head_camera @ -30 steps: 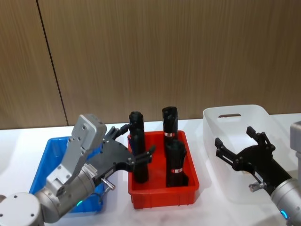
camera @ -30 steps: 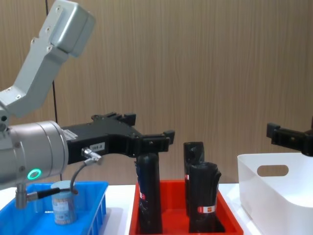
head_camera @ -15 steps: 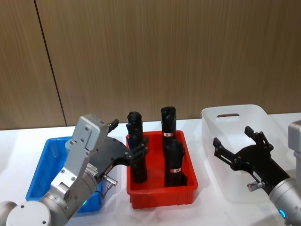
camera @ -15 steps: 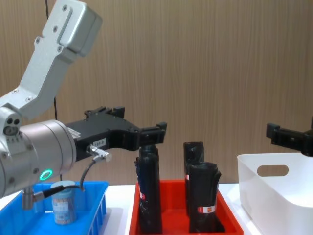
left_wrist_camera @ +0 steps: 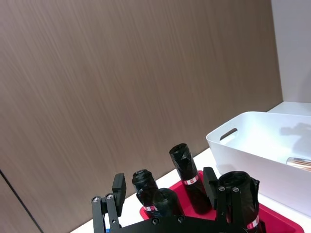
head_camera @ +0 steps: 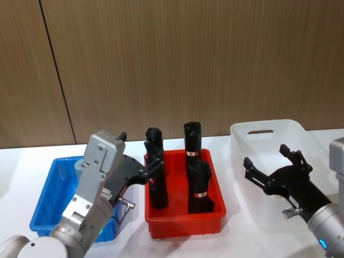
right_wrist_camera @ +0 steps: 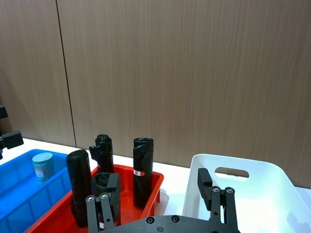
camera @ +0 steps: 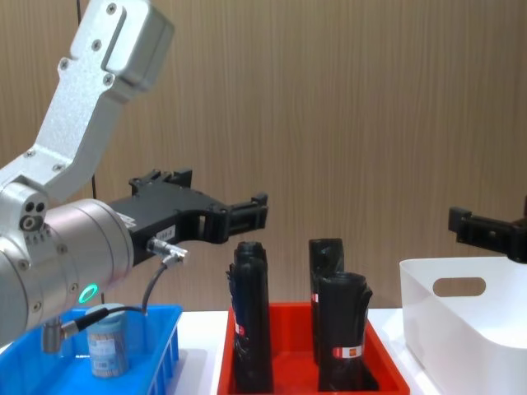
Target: Pick the cotton swabs from the blue box and place them into the white box.
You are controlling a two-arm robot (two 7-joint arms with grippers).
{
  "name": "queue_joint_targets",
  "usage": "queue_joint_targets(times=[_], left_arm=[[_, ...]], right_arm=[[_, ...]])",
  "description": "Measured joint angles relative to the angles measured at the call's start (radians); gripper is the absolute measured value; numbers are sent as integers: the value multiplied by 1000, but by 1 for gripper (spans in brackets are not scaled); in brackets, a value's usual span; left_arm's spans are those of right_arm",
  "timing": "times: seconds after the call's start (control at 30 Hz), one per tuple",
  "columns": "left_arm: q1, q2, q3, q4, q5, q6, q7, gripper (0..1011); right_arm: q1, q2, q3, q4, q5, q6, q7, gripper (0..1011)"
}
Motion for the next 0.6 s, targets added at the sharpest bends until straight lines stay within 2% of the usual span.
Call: queue_joint_targets(times=[0.6], left_arm=[[0, 0, 1, -1, 2, 0, 6, 1004]], right_arm=[[0, 0, 0, 0, -1, 0, 1, 1001]])
